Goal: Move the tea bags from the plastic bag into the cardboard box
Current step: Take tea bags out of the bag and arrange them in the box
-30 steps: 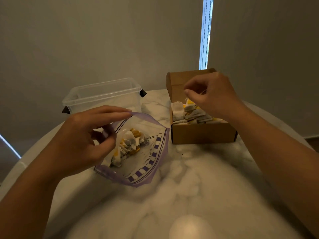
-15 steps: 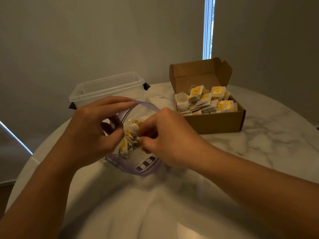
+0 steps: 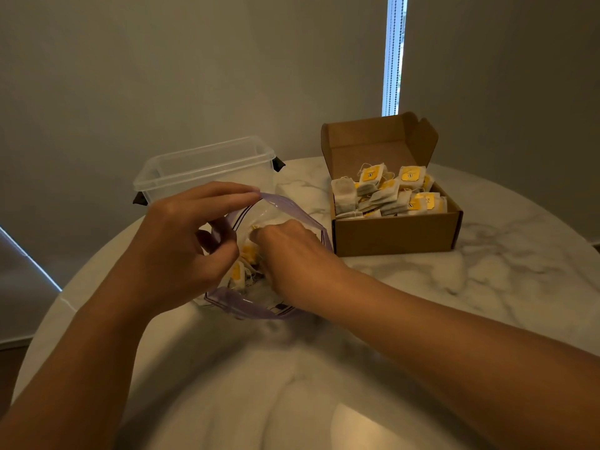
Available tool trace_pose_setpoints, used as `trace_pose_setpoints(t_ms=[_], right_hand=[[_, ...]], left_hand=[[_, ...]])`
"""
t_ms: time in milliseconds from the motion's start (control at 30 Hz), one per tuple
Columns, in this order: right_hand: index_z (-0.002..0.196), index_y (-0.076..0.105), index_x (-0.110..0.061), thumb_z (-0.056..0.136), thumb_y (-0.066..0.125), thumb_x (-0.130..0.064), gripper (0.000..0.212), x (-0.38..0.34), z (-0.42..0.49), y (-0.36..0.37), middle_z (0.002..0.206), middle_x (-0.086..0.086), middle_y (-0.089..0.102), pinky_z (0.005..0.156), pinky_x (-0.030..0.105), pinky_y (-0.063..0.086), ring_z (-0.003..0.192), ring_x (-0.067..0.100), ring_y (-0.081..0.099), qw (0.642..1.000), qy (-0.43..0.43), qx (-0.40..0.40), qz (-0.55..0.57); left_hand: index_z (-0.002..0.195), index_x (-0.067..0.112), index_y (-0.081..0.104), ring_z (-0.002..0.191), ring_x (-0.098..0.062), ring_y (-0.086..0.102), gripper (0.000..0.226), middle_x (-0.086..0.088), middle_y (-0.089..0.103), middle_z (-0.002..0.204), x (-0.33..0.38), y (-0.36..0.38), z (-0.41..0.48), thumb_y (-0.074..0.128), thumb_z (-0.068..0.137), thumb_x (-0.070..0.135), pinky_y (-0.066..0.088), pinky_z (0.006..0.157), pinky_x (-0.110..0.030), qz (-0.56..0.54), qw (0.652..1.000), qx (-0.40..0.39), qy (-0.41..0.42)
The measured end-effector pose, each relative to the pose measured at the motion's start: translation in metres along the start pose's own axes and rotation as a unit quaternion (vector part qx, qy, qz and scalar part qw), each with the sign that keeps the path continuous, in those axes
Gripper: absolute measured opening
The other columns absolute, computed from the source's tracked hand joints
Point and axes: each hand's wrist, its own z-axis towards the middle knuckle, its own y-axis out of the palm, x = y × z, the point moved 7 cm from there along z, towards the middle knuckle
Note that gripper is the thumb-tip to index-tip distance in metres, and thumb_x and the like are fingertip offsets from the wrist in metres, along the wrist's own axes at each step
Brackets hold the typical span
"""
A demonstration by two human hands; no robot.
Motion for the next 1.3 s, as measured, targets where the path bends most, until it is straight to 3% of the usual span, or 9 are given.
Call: trace_pose_setpoints(t_ms=[100,267,400,500,633,833,1067,1300], right_hand=[[0.107,0.061,-0.010,0.091,0.061,-0.007,0.017,0.004,0.000,0.001,0.104,0.009,0.063,0.063,0.028,0.034,0.086,0.023,0.056,1.000,0.012,0.008,-0.006],[0.109,0.063,-0.012,0.090,0.063,-0.010,0.019,0.007,0.004,0.006,0.099,0.009,0.063,0.063,0.030,0.038,0.088,0.027,0.060,0.999,0.023,0.028,-0.001],[0.103,0.064,-0.017,0.089,0.066,-0.014,0.014,0.005,0.011,0.011,0.094,0.006,0.062,0.065,0.034,0.047,0.077,0.023,0.054,0.999,0.018,0.043,-0.009],[0.101,0.066,-0.017,0.090,0.064,-0.013,0.012,0.001,0.010,0.009,0.090,0.004,0.058,0.066,0.033,0.047,0.082,0.023,0.055,0.998,0.006,0.065,-0.016],[0.105,0.067,-0.014,0.090,0.065,-0.012,0.015,0.002,0.001,0.001,0.100,0.007,0.061,0.070,0.034,0.048,0.093,0.024,0.056,0.995,-0.003,0.095,-0.017],[0.104,0.072,-0.015,0.094,0.062,-0.021,0.015,0.016,-0.011,-0.008,0.096,0.005,0.068,0.077,0.031,0.054,0.087,0.020,0.063,0.995,0.052,0.066,0.060],[0.091,0.078,-0.020,0.085,0.075,-0.024,0.009,0.020,-0.020,-0.013,0.091,0.003,0.071,0.076,0.036,0.059,0.084,0.017,0.065,0.986,0.057,0.059,0.146],[0.092,0.076,-0.021,0.089,0.069,-0.026,0.009,0.023,-0.022,-0.016,0.091,-0.001,0.069,0.076,0.033,0.059,0.085,0.012,0.063,0.982,0.073,0.070,0.158]], left_hand=[[0.125,0.014,0.065,0.084,-0.003,0.062,0.049,0.003,0.064,0.124,0.001,0.000,0.000,0.059,0.077,0.005,0.055,0.062,-0.016,0.001,1.000,0.002,0.000],[0.126,0.013,0.064,0.082,-0.011,0.063,0.056,0.004,0.064,0.123,0.001,0.003,-0.001,0.067,0.076,-0.013,0.057,0.058,-0.026,0.005,1.000,-0.006,-0.003],[0.126,0.013,0.064,0.083,-0.009,0.063,0.049,0.004,0.063,0.123,0.003,0.002,0.000,0.061,0.078,0.004,0.057,0.058,-0.023,0.003,1.000,-0.010,0.003],[0.126,0.012,0.064,0.082,-0.009,0.063,0.050,0.003,0.064,0.123,0.003,0.002,0.000,0.059,0.077,0.007,0.057,0.059,-0.023,0.006,1.000,-0.014,0.003],[0.126,0.012,0.064,0.080,-0.011,0.063,0.049,0.002,0.064,0.123,0.003,0.001,-0.001,0.059,0.077,0.008,0.058,0.059,-0.024,0.008,1.000,-0.006,0.002],[0.125,0.013,0.065,0.075,-0.014,0.063,0.055,0.005,0.064,0.122,0.001,0.003,-0.001,0.067,0.076,-0.011,0.055,0.058,-0.020,0.002,1.000,-0.004,-0.005],[0.125,0.014,0.065,0.075,-0.014,0.064,0.054,0.006,0.063,0.123,0.000,0.004,-0.001,0.068,0.076,-0.007,0.054,0.058,-0.018,0.005,1.000,-0.009,-0.003],[0.125,0.014,0.065,0.076,-0.014,0.064,0.053,0.006,0.063,0.123,0.001,0.003,-0.001,0.067,0.077,-0.007,0.056,0.057,-0.022,0.007,1.000,-0.012,0.000]])
